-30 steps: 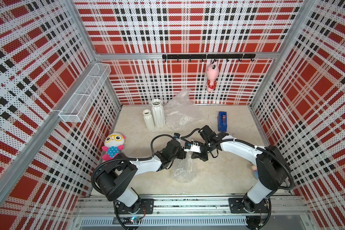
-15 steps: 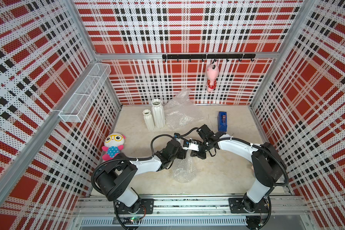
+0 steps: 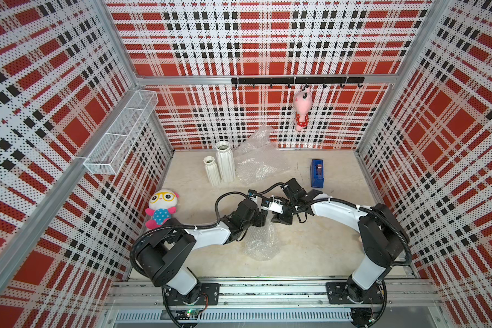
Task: Wrap vases in bubble wrap
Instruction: Stick the tape on the bubble wrap.
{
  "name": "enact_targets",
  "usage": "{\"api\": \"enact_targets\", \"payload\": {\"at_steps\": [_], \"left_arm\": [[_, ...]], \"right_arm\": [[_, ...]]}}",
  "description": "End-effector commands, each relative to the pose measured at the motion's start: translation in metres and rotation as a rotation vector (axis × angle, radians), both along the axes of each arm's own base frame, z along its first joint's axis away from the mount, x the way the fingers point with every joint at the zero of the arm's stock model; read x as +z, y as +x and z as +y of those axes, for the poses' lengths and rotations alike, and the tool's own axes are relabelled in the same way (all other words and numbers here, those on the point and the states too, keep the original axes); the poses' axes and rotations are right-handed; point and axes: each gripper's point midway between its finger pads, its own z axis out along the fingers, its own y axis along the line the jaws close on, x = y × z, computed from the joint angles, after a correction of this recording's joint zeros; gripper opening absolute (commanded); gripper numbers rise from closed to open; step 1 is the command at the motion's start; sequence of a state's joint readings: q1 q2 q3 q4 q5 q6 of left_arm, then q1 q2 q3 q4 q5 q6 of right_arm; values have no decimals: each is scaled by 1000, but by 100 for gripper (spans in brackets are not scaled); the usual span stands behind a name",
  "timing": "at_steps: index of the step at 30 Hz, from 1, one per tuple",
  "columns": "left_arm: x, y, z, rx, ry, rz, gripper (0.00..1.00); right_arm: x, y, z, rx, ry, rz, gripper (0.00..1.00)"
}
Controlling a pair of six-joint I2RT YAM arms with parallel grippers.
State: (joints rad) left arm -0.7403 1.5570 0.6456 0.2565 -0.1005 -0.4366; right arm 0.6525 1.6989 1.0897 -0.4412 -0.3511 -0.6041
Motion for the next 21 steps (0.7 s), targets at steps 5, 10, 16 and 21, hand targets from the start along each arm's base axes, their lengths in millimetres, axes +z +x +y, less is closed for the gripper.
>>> {"api": "enact_targets", "payload": {"at_steps": [5,10,16,21], "left_arm": [[-32,-18,13,-23,90,89,67],[-32,-18,13,-19,91,90,67],[-30,-17,13,-18,86,87,67],[-30,-17,12,-18,85,86,67]], "right_arm": [[49,3,2,-87,137,-109,61],[75,-1,1,-201,279,-98,61],[76,4,-6,-511,482,49,60],[70,1,-5,-632,613,129,55]]}}
